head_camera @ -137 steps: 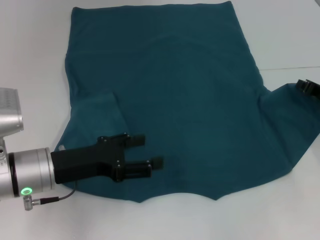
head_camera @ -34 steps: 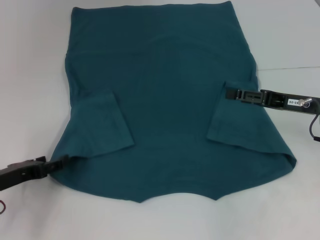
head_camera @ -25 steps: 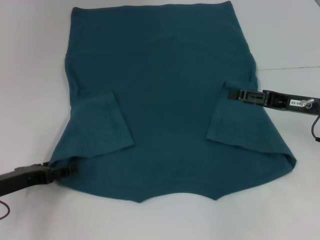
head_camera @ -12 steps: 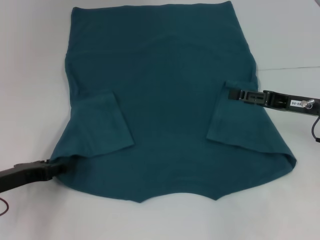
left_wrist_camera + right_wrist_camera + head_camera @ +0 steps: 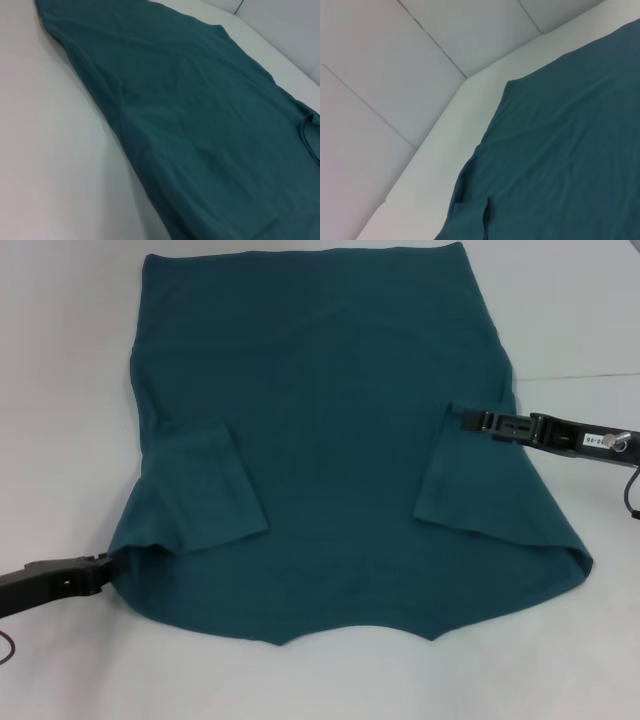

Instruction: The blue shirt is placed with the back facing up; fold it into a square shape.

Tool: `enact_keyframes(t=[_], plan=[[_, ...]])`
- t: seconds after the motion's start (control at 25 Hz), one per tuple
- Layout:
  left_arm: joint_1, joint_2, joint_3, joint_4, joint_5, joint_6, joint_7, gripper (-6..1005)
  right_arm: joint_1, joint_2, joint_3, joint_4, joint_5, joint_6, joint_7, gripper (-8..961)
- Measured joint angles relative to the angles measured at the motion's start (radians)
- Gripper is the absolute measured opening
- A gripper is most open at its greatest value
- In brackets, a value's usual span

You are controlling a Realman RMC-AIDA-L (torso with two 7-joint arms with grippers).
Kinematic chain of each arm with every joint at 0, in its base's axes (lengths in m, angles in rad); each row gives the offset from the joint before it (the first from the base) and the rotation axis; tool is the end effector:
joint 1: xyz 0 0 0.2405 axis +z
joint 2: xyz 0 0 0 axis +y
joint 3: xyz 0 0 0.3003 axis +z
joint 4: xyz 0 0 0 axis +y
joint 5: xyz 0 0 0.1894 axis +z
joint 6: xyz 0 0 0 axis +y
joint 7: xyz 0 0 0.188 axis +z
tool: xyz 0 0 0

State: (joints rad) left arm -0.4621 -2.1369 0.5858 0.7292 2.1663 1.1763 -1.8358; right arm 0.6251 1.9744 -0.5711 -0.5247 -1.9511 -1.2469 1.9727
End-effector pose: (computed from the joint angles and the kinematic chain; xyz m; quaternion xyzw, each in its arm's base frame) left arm -0.3474 0.3696 -0.0555 -0.8111 -0.4854 -0.1809 0.2717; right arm 0.2963 0.4306 -0.0051 -0.7747 0.5133 0.2991 0.2166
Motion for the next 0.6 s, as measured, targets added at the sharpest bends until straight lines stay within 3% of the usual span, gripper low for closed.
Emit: enact_keyframes(t=[0.52,0.6], plan=[[-0.019,0.005,0.014,0.013,0.001,0.028,-0.045,3,-0.025,-0.010,0.013,-0.005,-0.002,0.024,0.039,915],[-0.021,0.005,0.017,0.011,0.001,0.029,-0.045,4,-0.027,-0.010,0.013,-0.006,-0.001,0.030,0.039,915]])
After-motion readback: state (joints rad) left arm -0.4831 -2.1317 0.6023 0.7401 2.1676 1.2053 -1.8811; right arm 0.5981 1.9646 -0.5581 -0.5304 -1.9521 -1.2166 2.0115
